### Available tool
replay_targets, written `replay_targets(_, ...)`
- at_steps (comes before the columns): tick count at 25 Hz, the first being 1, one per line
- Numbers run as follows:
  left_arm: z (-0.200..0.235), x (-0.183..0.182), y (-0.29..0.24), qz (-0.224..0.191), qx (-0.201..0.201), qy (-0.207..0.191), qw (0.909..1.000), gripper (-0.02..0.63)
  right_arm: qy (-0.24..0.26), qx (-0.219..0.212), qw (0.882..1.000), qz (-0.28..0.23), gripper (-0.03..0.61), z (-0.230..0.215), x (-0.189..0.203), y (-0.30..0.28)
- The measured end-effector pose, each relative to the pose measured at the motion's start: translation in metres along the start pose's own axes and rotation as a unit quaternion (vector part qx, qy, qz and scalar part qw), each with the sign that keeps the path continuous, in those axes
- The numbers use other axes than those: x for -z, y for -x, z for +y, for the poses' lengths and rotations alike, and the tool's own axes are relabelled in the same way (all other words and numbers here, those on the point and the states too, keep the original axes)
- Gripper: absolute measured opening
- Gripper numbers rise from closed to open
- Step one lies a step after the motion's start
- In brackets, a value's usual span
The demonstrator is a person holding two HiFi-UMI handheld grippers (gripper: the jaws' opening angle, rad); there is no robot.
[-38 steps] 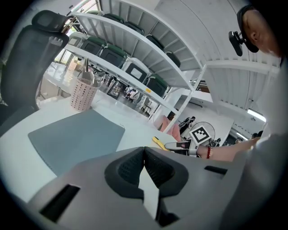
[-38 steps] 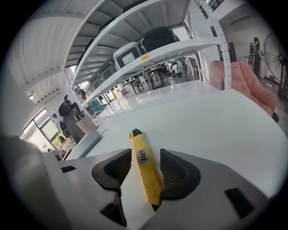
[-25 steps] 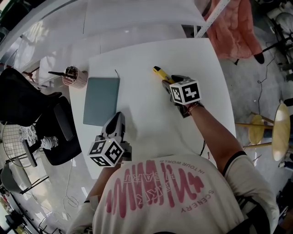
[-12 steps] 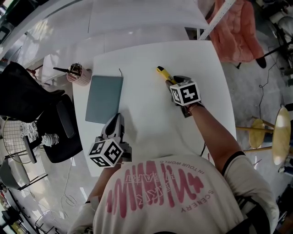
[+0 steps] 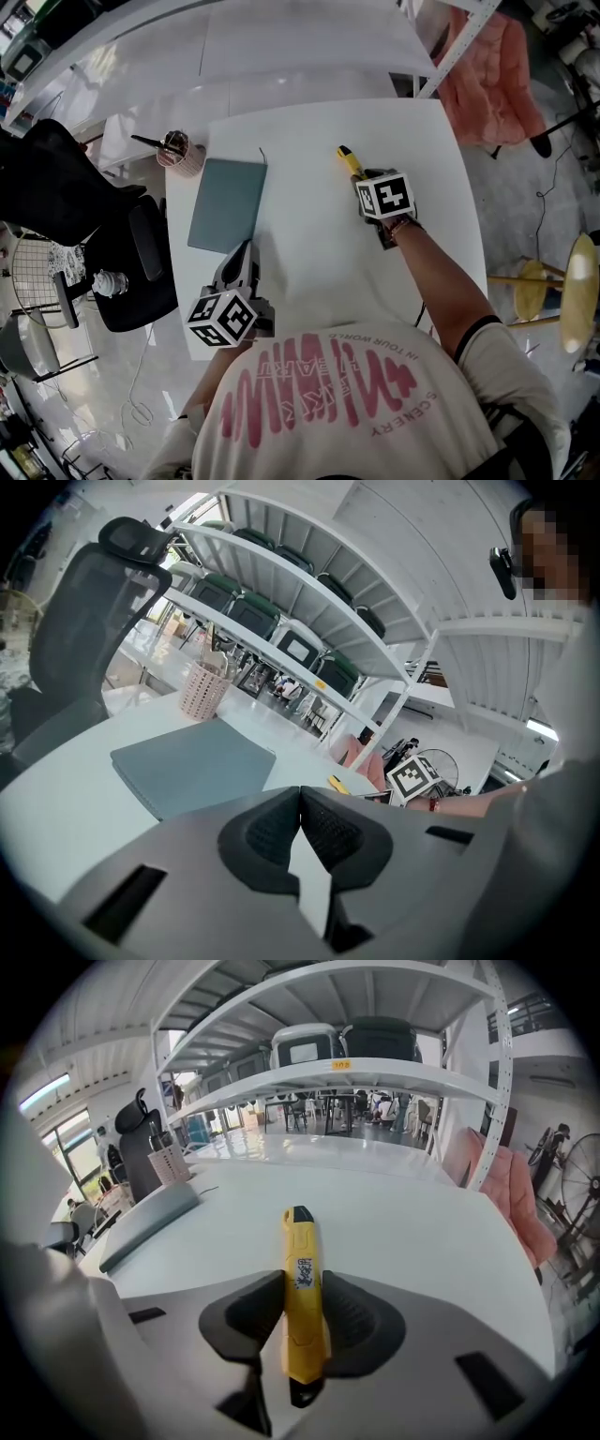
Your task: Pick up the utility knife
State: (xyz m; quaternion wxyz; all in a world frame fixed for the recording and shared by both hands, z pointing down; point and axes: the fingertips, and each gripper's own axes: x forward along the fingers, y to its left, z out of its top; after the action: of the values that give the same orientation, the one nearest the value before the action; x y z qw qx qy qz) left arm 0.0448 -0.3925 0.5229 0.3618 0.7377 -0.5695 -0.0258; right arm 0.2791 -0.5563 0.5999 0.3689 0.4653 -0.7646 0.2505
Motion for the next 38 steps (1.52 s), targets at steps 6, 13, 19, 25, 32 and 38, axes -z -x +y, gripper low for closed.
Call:
replay_targets(6,0.002,-0.008,0.016,-0.019,-0.005,-0.001,0.9998,0.025,-0.006,0.004,1.0,0.021,0.14,0.008,0.009,0.005)
replay_targets(13,-0.011,-0.014,0.028,-0.035,0.006,-0.006,0.9994,0.025,-0.016,0.012,0.998,0.053,0.138,0.016,0.026,0.022)
replay_targets(19,-0.024,-0.016,0.032,-0.042,0.015,-0.01,0.9989,0.025,-0.029,-0.003,0.998,0.053,0.138,0.024,0.041,0.036)
replay_targets(25,-0.036,-0.015,0.035,-0.046,0.027,-0.015,0.9985,0.025,-0.074,-0.032,0.996,0.047,0.138,0.035,0.057,0.05)
replay_targets(32,-0.041,-0.013,0.026,-0.055,0.032,-0.021,0.9978,0.025,-0.112,-0.05,0.992,0.003,0.138,0.045,0.059,0.069)
replay_targets(38,-0.056,-0.01,0.021,-0.047,0.046,-0.025,0.9975,0.025,-0.13,-0.072,0.988,-0.048,0.138,0.062,0.055,0.09)
